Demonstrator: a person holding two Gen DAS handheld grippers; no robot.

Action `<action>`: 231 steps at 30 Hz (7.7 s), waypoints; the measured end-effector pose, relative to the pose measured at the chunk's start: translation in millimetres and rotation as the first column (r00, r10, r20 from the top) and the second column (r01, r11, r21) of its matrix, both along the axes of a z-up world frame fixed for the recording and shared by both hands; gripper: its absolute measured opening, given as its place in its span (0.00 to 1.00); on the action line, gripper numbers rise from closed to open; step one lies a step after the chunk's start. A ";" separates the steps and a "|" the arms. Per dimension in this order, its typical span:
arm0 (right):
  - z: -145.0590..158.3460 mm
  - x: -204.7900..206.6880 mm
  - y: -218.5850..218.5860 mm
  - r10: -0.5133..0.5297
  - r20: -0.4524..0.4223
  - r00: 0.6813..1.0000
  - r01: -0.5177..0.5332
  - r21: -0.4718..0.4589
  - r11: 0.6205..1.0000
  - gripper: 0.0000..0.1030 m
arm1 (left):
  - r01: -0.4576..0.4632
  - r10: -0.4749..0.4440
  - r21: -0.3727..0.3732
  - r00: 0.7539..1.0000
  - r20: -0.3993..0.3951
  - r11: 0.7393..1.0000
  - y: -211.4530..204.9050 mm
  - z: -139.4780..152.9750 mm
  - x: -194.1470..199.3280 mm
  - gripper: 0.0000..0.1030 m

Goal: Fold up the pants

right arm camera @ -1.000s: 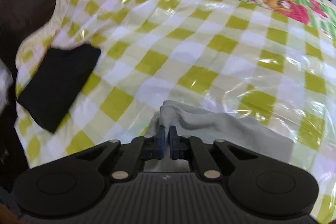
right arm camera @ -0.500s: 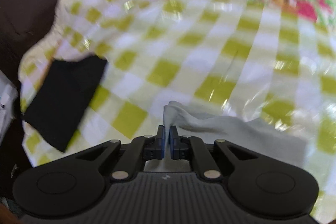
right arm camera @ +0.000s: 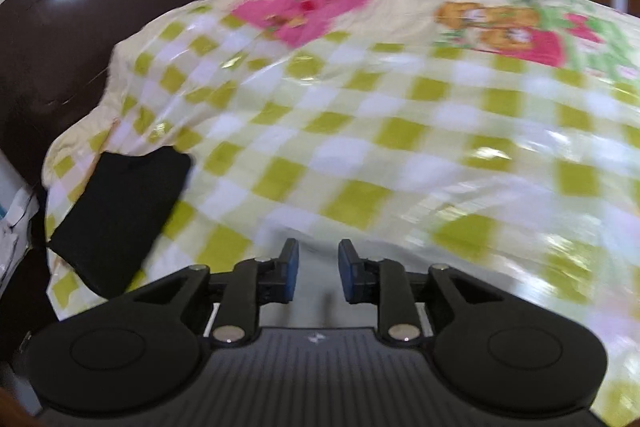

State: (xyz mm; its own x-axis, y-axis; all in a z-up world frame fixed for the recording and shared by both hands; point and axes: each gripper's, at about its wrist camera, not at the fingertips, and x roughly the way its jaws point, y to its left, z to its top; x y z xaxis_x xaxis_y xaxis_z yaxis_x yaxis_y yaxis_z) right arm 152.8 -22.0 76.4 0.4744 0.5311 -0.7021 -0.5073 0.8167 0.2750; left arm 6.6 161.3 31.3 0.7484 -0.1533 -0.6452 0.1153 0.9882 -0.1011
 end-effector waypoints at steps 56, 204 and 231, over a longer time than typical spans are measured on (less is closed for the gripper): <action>-102.3 105.8 -122.8 -0.167 -0.356 0.919 0.269 0.258 0.928 0.02 | 0.381 -0.384 -0.051 0.916 -0.113 0.923 -97.8 -44.5 35.8 0.47; -58.7 -177.3 -162.9 -0.392 0.031 0.920 0.391 -0.154 0.907 0.25 | 0.101 -0.092 0.082 0.990 -0.103 0.992 -164.4 -29.4 -2.4 1.00; -62.2 -179.4 -161.5 -0.399 0.019 0.917 0.397 -0.151 0.905 0.37 | 0.100 -0.091 0.079 0.990 -0.107 0.992 -162.5 -30.3 -4.5 1.00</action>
State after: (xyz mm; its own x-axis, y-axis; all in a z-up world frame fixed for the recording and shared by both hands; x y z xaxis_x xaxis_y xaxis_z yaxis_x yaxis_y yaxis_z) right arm -26.6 -183.5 14.2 0.6154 0.1885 -0.7653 -0.1285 0.9820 0.1385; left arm 2.1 -1.2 1.0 0.6621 -0.1630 -0.7315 0.2031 0.9786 -0.0342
